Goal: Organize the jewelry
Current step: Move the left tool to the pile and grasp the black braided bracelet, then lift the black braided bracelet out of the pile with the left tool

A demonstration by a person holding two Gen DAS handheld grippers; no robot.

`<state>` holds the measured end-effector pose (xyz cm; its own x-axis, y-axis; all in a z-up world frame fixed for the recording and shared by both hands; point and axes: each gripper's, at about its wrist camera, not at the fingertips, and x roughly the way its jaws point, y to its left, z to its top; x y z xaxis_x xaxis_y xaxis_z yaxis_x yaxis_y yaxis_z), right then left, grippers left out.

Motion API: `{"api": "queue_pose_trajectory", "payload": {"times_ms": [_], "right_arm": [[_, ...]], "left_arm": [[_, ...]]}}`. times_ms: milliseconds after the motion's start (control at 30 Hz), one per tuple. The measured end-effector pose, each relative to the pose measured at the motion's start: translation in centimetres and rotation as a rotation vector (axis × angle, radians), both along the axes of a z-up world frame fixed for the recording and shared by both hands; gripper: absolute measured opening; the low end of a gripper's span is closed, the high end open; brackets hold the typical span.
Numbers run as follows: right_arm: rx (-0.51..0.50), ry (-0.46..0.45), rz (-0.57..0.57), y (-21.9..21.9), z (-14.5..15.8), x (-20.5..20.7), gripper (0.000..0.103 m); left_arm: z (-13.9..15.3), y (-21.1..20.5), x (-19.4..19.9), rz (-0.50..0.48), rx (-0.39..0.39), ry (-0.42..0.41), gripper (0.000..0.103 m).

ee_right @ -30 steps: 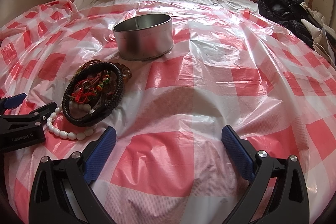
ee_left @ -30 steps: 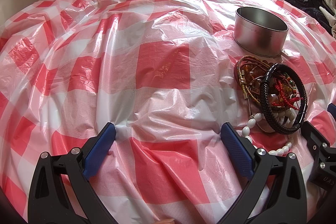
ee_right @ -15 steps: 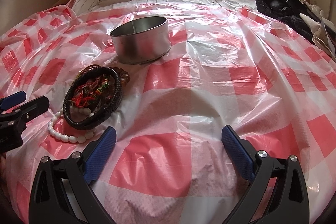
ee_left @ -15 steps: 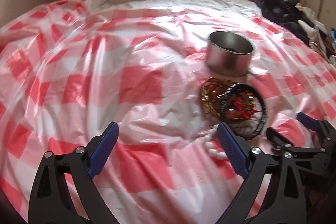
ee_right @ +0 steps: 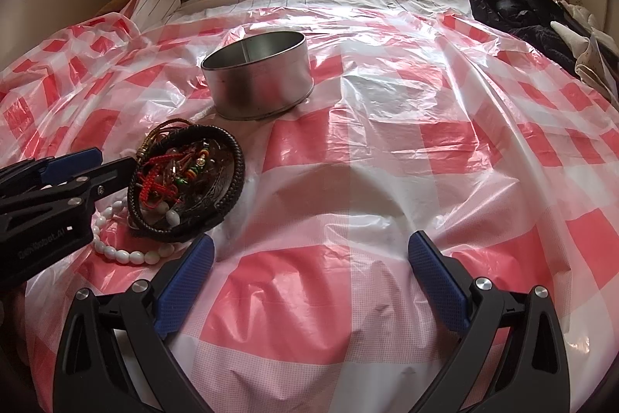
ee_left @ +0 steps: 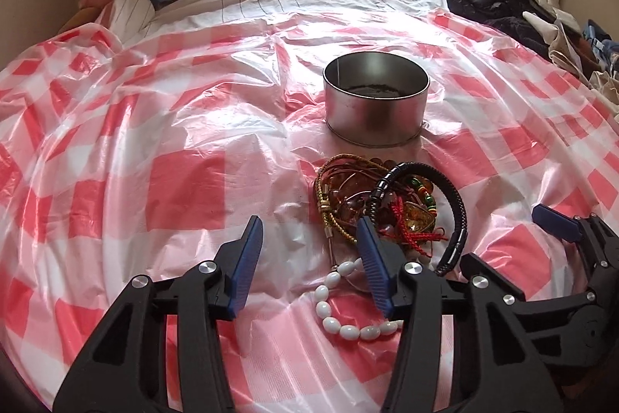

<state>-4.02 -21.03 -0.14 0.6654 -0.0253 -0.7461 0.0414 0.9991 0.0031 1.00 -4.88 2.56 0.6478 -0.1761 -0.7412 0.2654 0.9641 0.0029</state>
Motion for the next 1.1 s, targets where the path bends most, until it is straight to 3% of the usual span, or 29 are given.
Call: {"api": "queue_pose_trajectory", "payload": {"times_ms": [300, 433, 567, 767, 867, 933, 1000, 1100], "right_arm": [[0.009, 0.001, 0.0, 0.0, 0.0, 0.1, 0.097], [0.01, 0.001, 0.001, 0.1, 0.0, 0.2, 0.097], [0.011, 0.0, 0.0, 0.1, 0.0, 0.2, 0.097], [0.01, 0.001, 0.0, 0.1, 0.0, 0.2, 0.097], [0.01, 0.001, 0.0, 0.1, 0.0, 0.2, 0.097], [0.01, 0.001, 0.0, 0.1, 0.0, 0.2, 0.097], [0.009, 0.002, 0.001, 0.1, 0.0, 0.2, 0.097], [0.01, 0.001, 0.0, 0.1, 0.0, 0.2, 0.097]], "left_arm": [[0.6, -0.5, -0.3, -0.024, -0.005, -0.043, 0.047], [0.2, -0.7, -0.2, -0.044, -0.012, -0.03, 0.037], [1.0, -0.9, -0.7, -0.059, -0.036, -0.065, 0.037], [0.0, -1.9, -0.5, -0.084, -0.001, -0.024, 0.037], [-0.1, -2.0, -0.6, -0.109, -0.006, -0.018, 0.023], [-0.3, -2.6, -0.8, -0.133, 0.024, -0.013, 0.007], [-0.4, -3.2, -1.2, -0.145, 0.058, -0.019, 0.006], [0.2, -2.4, -1.3, -0.143, -0.001, 0.0, 0.006]]}}
